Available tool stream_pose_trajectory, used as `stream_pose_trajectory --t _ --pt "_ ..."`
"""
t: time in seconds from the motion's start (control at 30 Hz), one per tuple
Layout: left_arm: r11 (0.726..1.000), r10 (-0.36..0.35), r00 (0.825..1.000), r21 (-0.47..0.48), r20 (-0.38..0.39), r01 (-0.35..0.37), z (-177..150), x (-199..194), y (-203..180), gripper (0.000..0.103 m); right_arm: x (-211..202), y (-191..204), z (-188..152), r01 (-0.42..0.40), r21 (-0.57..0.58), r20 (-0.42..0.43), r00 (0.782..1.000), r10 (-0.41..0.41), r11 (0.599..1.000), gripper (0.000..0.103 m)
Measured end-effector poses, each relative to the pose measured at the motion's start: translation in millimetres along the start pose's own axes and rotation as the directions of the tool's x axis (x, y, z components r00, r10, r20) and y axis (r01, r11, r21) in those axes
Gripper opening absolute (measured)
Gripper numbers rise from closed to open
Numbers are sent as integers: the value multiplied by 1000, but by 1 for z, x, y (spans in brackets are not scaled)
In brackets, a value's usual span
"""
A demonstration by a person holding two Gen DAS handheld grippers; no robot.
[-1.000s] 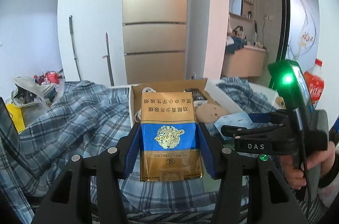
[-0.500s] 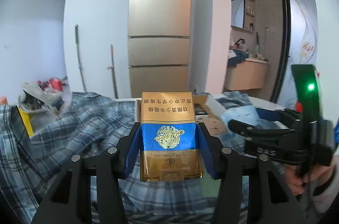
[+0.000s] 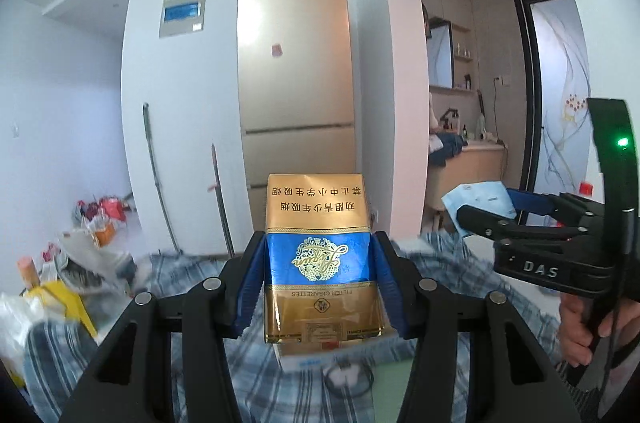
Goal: Organize soft objects
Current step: 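Carry the gold pack and wipes pack over the box with both grippers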
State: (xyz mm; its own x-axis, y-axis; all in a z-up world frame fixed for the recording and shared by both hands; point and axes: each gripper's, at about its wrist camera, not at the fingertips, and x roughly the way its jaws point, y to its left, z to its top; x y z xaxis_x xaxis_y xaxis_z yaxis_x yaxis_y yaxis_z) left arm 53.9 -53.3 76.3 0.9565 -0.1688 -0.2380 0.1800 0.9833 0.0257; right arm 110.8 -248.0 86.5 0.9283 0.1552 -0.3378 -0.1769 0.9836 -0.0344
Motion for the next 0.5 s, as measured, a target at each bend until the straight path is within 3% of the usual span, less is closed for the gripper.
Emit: stream_pose_trajectory --t 0.5 --pt "999 45 994 -24 104 -43 88 10 -12 54 -6 -6 81 27 67 189 981 -39 997 72"
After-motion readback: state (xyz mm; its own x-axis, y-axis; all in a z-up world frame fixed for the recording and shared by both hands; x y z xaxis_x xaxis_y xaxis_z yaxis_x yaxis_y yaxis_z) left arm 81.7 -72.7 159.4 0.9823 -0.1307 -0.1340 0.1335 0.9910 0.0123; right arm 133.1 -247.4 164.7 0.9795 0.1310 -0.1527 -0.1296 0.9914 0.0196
